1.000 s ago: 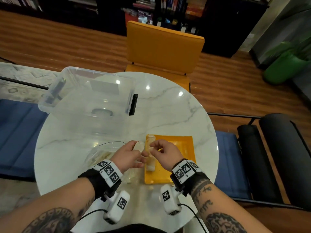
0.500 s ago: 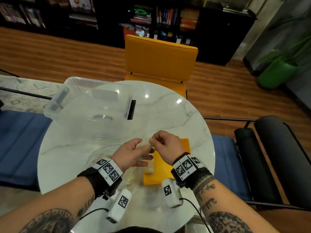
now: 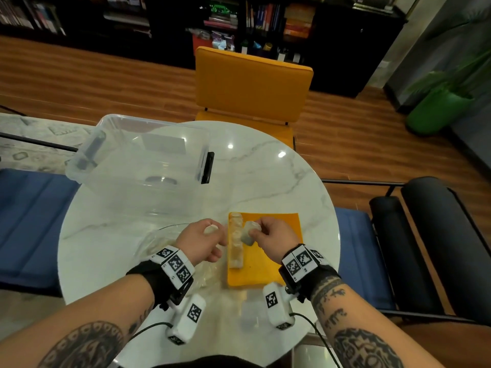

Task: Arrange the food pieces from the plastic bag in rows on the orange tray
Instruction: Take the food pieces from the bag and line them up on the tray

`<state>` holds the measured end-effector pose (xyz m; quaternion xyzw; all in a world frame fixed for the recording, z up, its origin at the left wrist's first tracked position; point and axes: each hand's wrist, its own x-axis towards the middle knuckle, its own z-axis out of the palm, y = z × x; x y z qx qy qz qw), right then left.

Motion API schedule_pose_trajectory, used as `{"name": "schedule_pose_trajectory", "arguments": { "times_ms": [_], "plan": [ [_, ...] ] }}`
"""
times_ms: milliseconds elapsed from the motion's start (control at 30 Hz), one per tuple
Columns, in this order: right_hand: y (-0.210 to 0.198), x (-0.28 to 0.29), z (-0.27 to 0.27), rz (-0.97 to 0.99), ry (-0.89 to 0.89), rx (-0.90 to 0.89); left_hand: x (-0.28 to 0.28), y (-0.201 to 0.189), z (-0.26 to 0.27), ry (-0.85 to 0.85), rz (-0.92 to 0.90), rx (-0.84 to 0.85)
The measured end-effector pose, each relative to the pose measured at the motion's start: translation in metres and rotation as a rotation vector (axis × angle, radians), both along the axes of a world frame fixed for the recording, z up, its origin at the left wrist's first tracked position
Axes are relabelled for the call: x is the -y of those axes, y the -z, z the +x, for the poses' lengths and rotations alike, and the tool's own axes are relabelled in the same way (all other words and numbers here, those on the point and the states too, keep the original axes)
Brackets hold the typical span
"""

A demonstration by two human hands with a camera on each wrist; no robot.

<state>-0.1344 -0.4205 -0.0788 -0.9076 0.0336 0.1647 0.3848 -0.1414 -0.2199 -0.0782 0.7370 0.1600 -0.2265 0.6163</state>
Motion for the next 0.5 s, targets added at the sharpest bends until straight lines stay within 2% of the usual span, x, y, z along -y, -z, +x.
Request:
{"name": "schedule_pose_trajectory", "arguments": {
  "times_ms": [133, 267, 367, 500],
  "plan": [
    [0.029, -0.002, -0.012, -0.149, -0.132, -0.241, -0.003, 0.019, 0.001, 0.176, 0.284, 0.013],
    [0.047, -0.014, -0.018, -0.236, -0.180, -0.303, 0.000, 0.028, 0.002, 0.401, 0.549, 0.072],
    [0.050, -0.023, -0.015, -0.259, -0.152, -0.301, -0.001, 0.037, 0.003, 0.474, 0.639, 0.095],
    [0.055, -0.030, -0.009, -0.293, -0.090, -0.289, -0.003, 0.040, 0.002, 0.485, 0.618, 0.082]
  ]
}}
